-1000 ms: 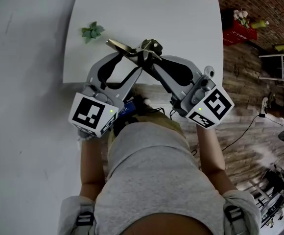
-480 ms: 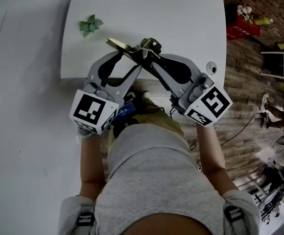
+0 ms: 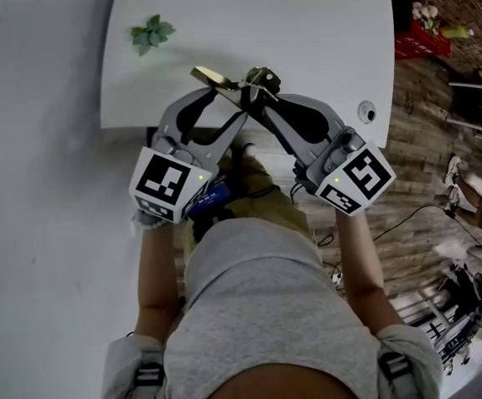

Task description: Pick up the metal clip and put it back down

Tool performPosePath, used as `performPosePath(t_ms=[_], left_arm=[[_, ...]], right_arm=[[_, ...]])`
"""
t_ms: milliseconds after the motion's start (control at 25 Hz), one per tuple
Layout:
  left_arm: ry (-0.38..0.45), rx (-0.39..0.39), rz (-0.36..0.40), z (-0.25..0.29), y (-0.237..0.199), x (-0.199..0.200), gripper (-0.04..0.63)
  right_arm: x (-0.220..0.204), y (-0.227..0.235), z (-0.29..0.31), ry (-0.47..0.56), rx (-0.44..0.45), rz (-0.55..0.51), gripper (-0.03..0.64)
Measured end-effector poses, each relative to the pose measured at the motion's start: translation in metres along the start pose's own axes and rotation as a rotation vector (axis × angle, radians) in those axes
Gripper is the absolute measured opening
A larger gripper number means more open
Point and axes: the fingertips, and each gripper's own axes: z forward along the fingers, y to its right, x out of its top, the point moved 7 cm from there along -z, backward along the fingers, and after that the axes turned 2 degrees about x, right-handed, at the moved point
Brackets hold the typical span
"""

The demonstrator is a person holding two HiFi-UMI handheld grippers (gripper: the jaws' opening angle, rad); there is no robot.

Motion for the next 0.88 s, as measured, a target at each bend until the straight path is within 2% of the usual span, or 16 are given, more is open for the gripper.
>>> performPosePath(t_ms=[440, 600, 880], left_arm=[[-0.063, -0.032, -0.091, 0.020, -0.010, -0.036, 0.217], [-0.088, -0.030, -0.128, 0.020, -0.012, -0.053, 0.200], [-0.103, -0.005, -0.145, 0.012, -0.014, -0.068, 0.152]], right_arm=[[-0.029, 0.019, 0.009, -0.053, -0.023, 0.059, 0.034], [-0.044, 0.027, 0.013, -0.082, -0.029, 0.077, 0.034], [-0.074, 0.040, 0.019, -0.146, -0.036, 0.113, 0.032]])
